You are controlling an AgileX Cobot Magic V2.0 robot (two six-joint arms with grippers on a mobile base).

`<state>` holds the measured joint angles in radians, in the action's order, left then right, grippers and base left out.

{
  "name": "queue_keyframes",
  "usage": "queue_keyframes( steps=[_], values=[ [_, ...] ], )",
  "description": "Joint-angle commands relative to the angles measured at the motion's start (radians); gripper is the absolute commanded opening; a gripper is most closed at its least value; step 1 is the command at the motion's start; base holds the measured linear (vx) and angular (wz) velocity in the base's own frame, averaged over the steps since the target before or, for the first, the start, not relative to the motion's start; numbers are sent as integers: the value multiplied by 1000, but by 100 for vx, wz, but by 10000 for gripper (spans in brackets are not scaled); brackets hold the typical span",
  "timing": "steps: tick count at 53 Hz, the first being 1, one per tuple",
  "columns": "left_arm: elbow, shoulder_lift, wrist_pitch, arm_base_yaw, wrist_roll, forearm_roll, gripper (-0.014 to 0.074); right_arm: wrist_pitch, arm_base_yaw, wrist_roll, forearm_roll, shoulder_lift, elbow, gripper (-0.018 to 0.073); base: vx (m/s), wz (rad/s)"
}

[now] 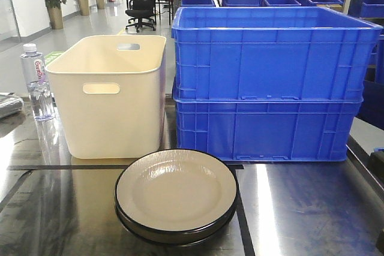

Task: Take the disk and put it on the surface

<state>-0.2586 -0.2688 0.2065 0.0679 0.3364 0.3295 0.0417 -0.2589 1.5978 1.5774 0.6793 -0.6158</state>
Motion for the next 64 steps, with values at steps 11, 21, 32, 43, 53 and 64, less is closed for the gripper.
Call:
queue_keyframes(
  steps=[11, 21, 32, 43, 53, 64],
  values=[
    [310, 279, -218, -21, -94, -105, -1, 6, 3, 4, 4, -3, -30, -9, 0, 0],
    [300, 294, -133, -20, -106, -257, -1, 6, 3, 4, 4, -3, -30, -9, 0, 0],
    [299, 294, -151, -20, -106, -257, -1, 6, 3, 4, 4, -3, -30, -9, 0, 0],
    [299, 294, -150, -20, -106, -257, -1, 6, 3, 4, 4, -3, -30, -9, 0, 0],
    [299, 294, -150, -20, -106, -257, -1, 6, 3, 4, 4, -3, -30, -9, 0, 0],
    [299, 294, -150, -20, -106, -257, -1, 6, 3, 4, 4, -3, -30, -9, 0, 0]
  ],
)
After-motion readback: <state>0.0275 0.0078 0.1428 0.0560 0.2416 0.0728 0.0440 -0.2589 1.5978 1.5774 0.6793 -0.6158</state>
